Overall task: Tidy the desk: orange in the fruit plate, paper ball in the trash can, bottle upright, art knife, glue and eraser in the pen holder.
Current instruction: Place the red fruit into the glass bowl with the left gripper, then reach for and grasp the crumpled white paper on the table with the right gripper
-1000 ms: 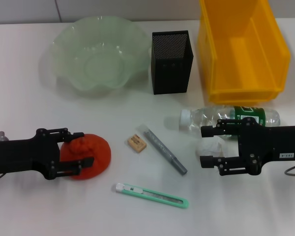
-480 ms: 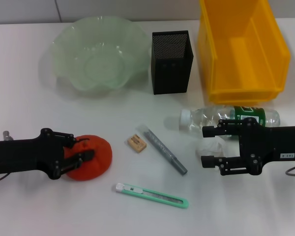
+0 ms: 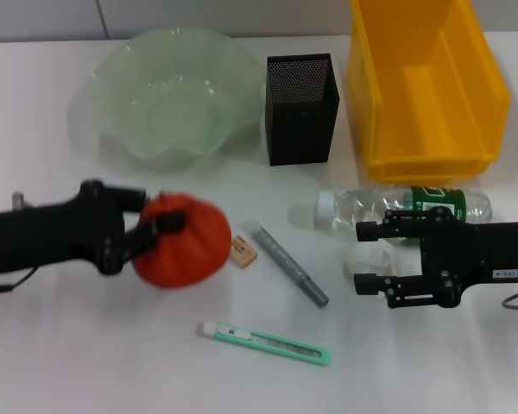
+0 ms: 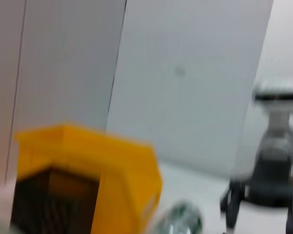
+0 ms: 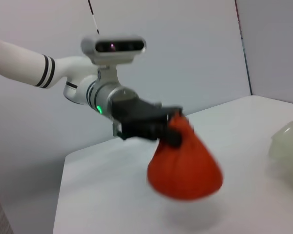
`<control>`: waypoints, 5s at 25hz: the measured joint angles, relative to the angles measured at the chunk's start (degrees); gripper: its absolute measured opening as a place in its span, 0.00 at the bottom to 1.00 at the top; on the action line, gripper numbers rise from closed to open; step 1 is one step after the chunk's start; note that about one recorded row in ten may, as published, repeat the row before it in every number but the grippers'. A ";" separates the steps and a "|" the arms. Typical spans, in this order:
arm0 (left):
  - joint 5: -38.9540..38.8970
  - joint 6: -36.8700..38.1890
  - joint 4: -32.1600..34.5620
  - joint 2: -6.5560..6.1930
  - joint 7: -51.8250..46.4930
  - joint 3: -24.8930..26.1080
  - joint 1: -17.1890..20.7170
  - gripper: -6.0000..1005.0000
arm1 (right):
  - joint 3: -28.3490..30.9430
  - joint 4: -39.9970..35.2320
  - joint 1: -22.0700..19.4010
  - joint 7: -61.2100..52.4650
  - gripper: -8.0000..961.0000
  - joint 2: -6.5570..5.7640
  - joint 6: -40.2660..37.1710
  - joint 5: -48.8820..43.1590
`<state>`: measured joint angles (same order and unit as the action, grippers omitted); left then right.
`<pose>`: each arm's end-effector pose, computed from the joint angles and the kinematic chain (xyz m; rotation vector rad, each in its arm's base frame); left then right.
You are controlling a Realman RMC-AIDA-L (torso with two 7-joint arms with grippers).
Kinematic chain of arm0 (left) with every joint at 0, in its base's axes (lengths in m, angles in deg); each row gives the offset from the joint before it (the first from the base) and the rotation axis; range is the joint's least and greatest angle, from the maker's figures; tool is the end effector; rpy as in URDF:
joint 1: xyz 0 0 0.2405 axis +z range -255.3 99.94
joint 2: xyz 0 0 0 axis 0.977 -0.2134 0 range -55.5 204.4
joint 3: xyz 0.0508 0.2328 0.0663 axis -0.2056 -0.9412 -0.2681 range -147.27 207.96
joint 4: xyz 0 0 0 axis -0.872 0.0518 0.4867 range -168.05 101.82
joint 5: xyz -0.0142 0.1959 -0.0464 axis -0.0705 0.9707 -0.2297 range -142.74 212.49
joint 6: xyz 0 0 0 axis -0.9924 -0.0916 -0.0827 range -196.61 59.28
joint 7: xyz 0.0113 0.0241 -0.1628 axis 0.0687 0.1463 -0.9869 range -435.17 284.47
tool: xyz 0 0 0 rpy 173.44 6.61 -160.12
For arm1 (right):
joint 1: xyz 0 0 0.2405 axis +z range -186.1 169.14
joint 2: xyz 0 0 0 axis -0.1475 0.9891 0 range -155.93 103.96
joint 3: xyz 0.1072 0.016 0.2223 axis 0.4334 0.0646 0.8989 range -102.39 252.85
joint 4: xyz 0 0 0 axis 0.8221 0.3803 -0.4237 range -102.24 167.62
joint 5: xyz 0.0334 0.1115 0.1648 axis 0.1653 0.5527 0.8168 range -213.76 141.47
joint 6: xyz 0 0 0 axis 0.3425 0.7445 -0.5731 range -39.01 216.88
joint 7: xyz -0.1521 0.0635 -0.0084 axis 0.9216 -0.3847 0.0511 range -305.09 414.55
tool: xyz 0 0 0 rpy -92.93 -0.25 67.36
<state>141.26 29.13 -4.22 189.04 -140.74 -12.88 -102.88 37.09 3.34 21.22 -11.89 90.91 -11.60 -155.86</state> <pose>-0.2612 0.2843 -0.0040 -2.7646 -0.4669 -0.8725 0.2489 0.2796 -0.0247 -2.9431 0.4514 0.7889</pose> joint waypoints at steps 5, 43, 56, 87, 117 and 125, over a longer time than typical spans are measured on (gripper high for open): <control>-2.55 0.87 -0.03 0.81 0.06 0.32 -0.36 0.15 | 0.05 0.00 -0.06 0.00 0.76 0.05 0.12 0.00; -31.19 -41.53 -15.22 4.59 16.97 0.61 -14.85 0.20 | 2.36 -0.01 -2.39 1.45 0.76 0.53 1.51 0.54; -31.94 -29.84 -12.17 3.72 9.07 -5.78 -12.25 0.71 | 3.81 -0.02 -2.14 3.01 0.75 0.55 1.69 0.66; -12.88 -1.08 -1.86 -3.01 2.16 -17.77 1.07 0.79 | -10.06 -19.72 3.57 -20.77 0.74 -1.61 -3.62 -1.31; -12.79 -2.55 -3.38 -2.62 1.57 -16.45 1.24 0.78 | -29.93 -33.26 11.46 -28.07 0.73 2.22 2.31 -21.87; -12.79 -2.69 -3.70 -2.61 1.82 -16.45 1.67 0.78 | -33.98 -32.92 11.05 -27.89 0.72 2.46 6.24 -21.26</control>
<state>128.47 26.43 -7.93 186.43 -138.92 -29.33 -101.21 3.10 -29.57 32.28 -39.78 93.36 -5.36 -177.12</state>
